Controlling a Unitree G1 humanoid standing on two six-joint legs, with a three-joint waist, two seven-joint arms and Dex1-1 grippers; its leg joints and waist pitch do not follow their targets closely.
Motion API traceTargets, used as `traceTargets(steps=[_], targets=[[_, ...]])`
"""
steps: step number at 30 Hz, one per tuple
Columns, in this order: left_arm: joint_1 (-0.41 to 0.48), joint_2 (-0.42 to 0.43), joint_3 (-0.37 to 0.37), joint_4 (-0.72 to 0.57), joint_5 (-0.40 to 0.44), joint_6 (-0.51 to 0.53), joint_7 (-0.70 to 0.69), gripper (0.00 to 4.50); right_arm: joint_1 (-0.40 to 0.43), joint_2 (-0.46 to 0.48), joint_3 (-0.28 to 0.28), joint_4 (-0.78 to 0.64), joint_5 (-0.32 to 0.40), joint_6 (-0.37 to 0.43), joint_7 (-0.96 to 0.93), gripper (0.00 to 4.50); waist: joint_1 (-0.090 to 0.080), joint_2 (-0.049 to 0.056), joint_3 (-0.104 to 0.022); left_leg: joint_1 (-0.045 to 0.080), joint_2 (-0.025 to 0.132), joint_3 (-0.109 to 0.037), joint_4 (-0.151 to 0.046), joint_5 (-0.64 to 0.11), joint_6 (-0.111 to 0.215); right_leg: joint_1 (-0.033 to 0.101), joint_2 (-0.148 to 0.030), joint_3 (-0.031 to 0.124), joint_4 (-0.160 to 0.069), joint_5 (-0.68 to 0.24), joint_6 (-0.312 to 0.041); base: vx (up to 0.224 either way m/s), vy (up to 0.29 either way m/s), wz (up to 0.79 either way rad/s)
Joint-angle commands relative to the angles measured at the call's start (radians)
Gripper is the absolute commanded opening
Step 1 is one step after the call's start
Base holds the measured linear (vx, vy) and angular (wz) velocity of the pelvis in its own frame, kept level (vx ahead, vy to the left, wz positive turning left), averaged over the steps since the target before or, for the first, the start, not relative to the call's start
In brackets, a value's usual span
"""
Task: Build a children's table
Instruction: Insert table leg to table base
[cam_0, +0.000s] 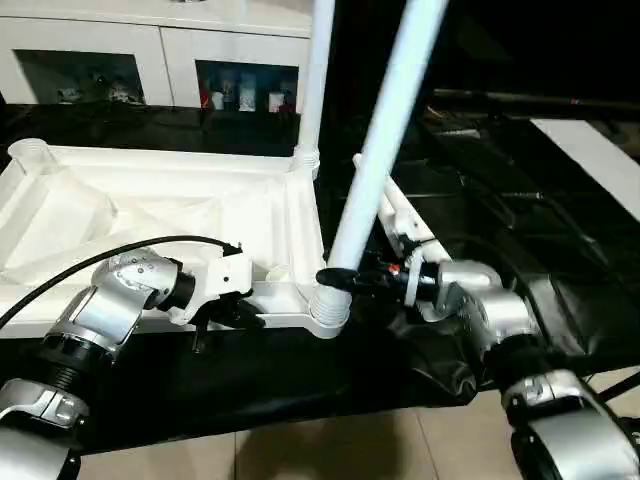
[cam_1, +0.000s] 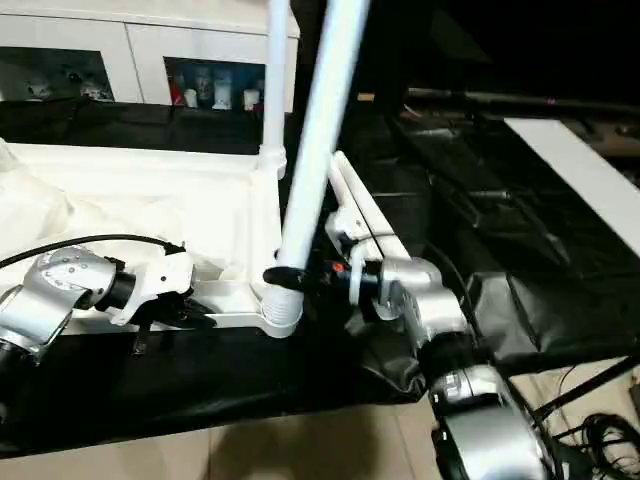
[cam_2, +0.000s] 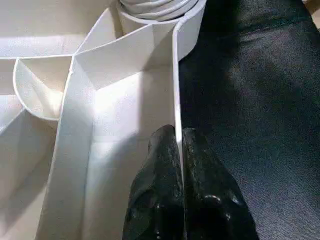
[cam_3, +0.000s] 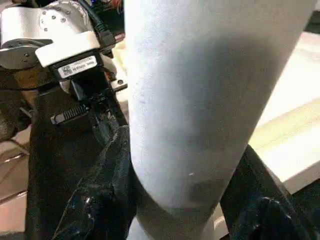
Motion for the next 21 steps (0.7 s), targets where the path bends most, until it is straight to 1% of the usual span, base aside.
traceTargets(steps=[1,3,6,7,8,9,10,11,12,13,14,15,17,18,20,21], targets=[[0.016,0.000,-0.036,0.008,0.008,-0.009,-0.033,0.00,0.086,-0.044,0.038,0.047,-0.115,-0.011,-0.081,1.82,-0.002,0.026,-0.032,0.005,0.054,-0.013,-0.063,-0.101,0.037,0.023,-0.089,0.056,-0.052,0.096,-0.248,0.000,0.000,0.00],[0.016,-0.001,-0.036,0.008,0.009,-0.007,-0.032,0.00,0.105,-0.041,0.044,0.014,-0.118,-0.020,-0.086,1.82,-0.001,0.026,-0.033,0.007,0.054,-0.014,-0.063,-0.104,0.035,0.023,-0.089,0.057,-0.054,0.096,-0.240,0.000,0.000,0.00],[0.016,-0.004,-0.038,0.008,0.009,-0.005,-0.030,0.00,0.137,-0.036,0.062,-0.047,-0.118,-0.013,-0.084,1.82,-0.003,0.026,-0.033,0.005,0.052,-0.014,-0.063,-0.091,0.043,0.024,-0.088,0.058,-0.053,0.115,-0.239,0.000,0.000,0.00],[0.016,-0.004,-0.038,0.008,0.009,-0.005,-0.030,0.00,0.137,-0.036,0.062,-0.047,-0.118,-0.013,-0.084,1.82,-0.004,0.025,-0.031,0.004,0.052,-0.014,-0.064,-0.097,0.045,0.024,-0.089,0.058,-0.055,0.102,-0.237,0.000,0.000,0.00],[0.015,-0.004,-0.039,0.009,0.009,-0.005,-0.030,0.00,0.142,-0.036,0.075,-0.058,-0.121,-0.007,-0.079,1.82,-0.005,0.024,-0.030,0.004,0.052,-0.014,-0.064,-0.104,0.045,0.023,-0.089,0.058,-0.056,0.089,-0.237,0.000,0.000,0.00],[0.013,-0.006,-0.040,0.010,0.010,-0.005,-0.029,0.00,0.143,-0.037,0.089,-0.061,-0.128,-0.006,-0.073,1.82,-0.007,0.022,-0.030,0.004,0.052,-0.014,-0.065,-0.116,0.042,0.023,-0.090,0.058,-0.058,0.061,-0.236,0.000,0.000,0.00],[0.011,-0.007,-0.041,0.012,0.010,-0.006,-0.029,0.00,0.140,-0.037,0.104,-0.060,-0.138,-0.006,-0.067,1.82,-0.007,0.024,-0.029,0.004,0.053,-0.015,-0.066,-0.119,0.040,0.023,-0.090,0.058,-0.059,0.052,-0.235,0.000,0.000,0.00],[0.010,-0.008,-0.042,0.013,0.011,-0.006,-0.028,0.00,0.137,-0.039,0.115,-0.057,-0.145,-0.003,-0.061,1.82,-0.008,0.022,-0.028,0.003,0.052,-0.015,-0.066,-0.122,0.039,0.022,-0.089,0.058,-0.060,0.038,-0.232,0.000,0.000,0.00],[0.010,-0.008,-0.042,0.013,0.011,-0.006,-0.028,0.00,0.136,-0.040,0.118,-0.057,-0.148,-0.003,-0.058,1.82,-0.010,0.023,-0.027,0.004,0.052,-0.015,-0.067,-0.126,0.038,0.021,-0.090,0.059,-0.061,0.027,-0.229,0.000,0.000,0.00],[0.008,-0.010,-0.043,0.015,0.012,-0.008,-0.027,0.00,0.132,-0.047,0.150,-0.054,-0.173,-0.002,-0.035,1.82,-0.012,0.017,-0.026,0.003,0.053,-0.015,-0.067,-0.131,0.039,0.020,-0.089,0.059,-0.062,0.016,-0.228,0.000,0.000,0.00],[0.008,-0.010,-0.043,0.015,0.012,-0.008,-0.027,0.00,0.132,-0.047,0.150,-0.054,-0.173,-0.002,-0.035,1.82,-0.012,0.019,-0.026,0.003,0.052,-0.016,-0.067,-0.129,0.039,0.021,-0.090,0.059,-0.062,0.012,-0.226,0.000,0.000,0.00],[0.007,-0.011,-0.043,0.017,0.014,-0.009,-0.026,0.00,0.128,-0.057,0.186,-0.050,-0.200,-0.006,-0.007,1.82,-0.013,0.017,-0.024,0.002,0.052,-0.016,-0.067,-0.140,0.042,0.019,-0.090,0.059,-0.065,-0.011,-0.223,0.000,0.000,0.00],[0.007,-0.011,-0.043,0.016,0.014,-0.009,-0.025,0.00,0.121,-0.056,0.199,-0.040,-0.209,-0.010,-0.001,1.82,-0.015,0.017,-0.024,0.002,0.053,-0.016,-0.067,-0.143,0.040,0.019,-0.092,0.059,-0.066,-0.028,-0.218,0.000,0.000,0.00],[0.007,-0.011,-0.043,0.016,0.014,-0.009,-0.025,0.00,0.121,-0.056,0.199,-0.040,-0.209,-0.010,-0.001,1.82,-0.015,0.017,-0.025,0.003,0.054,-0.016,-0.067,-0.130,0.042,0.018,-0.091,0.060,-0.065,-0.019,-0.217,0.000,0.000,0.00],[0.011,-0.009,-0.043,0.013,0.013,-0.009,-0.025,0.00,0.108,-0.052,0.210,-0.025,-0.216,-0.008,0.012,1.82,-0.016,0.015,-0.022,0.004,0.054,-0.016,-0.068,-0.132,0.043,0.016,-0.090,0.060,-0.067,-0.022,-0.214,0.000,0.000,0.00],[0.012,-0.009,-0.043,0.012,0.013,-0.010,-0.025,0.00,0.100,-0.049,0.215,-0.010,-0.223,-0.014,0.015,1.82,-0.016,0.016,-0.023,0.005,0.055,-0.017,-0.070,-0.139,0.038,0.014,-0.091,0.060,-0.067,-0.026,-0.213,0.000,0.000,0.00]])
